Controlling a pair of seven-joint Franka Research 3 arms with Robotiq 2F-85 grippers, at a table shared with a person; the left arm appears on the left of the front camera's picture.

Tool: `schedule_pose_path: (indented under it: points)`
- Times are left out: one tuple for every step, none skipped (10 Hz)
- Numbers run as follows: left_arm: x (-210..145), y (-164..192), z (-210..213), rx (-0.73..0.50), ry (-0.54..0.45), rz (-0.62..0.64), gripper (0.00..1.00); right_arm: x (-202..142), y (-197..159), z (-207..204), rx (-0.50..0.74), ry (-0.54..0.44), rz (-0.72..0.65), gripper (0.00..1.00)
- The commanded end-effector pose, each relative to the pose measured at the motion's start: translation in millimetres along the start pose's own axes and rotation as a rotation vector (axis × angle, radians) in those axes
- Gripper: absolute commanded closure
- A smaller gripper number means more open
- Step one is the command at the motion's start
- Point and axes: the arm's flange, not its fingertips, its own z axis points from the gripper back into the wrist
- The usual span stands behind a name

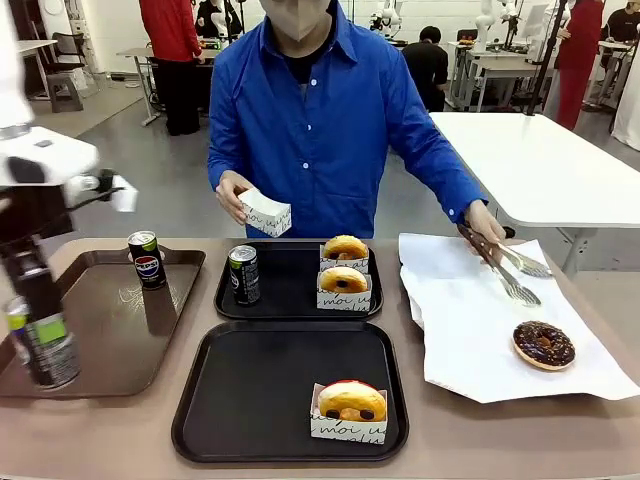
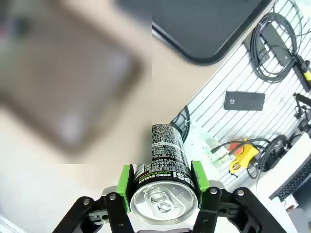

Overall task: Set up donuts and drinks on trays.
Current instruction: Pick up one Pepsi coke from the Handle tray and place it on the Flat Tray without a Pepsi coke.

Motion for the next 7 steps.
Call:
schedule_pose_path:
  points:
    - [3.0, 7.4, -10.9, 0.006, -0.043, 0.023, 0.41, 0.2, 0.2, 0.8, 0.012, -0.001, 0.004, 0.00]
    - [6.8, 14.3, -4.7, 0.008, -0.059, 0.017, 0.41, 0.2, 0.2, 0.8, 0.012, -0.001, 0.004, 0.00]
    - [9.6, 22.1, -0.1, 0.003, -0.070, 0.015, 0.41, 0.2, 0.2, 0.8, 0.012, -0.001, 0.004, 0.00]
    - [8.0, 25.4, 1.4, -0.002, -0.093, 0.032, 0.41, 0.2, 0.2, 0.8, 0.012, -0.001, 0.004, 0.00]
    - [7.3, 21.1, -3.8, -0.003, -0.141, 0.042, 0.41, 0.2, 0.2, 0.8, 0.012, -0.001, 0.004, 0.00]
    - [17.6, 14.5, -7.8, -0.001, -0.208, 0.048, 0.41, 0.2, 0.2, 0.8, 0.012, -0.001, 0.004, 0.00]
    - [39.2, 10.5, -9.4, 0.027, -0.222, 0.035, 0.41, 0.2, 0.2, 0.8, 0.012, -0.001, 0.004, 0.00]
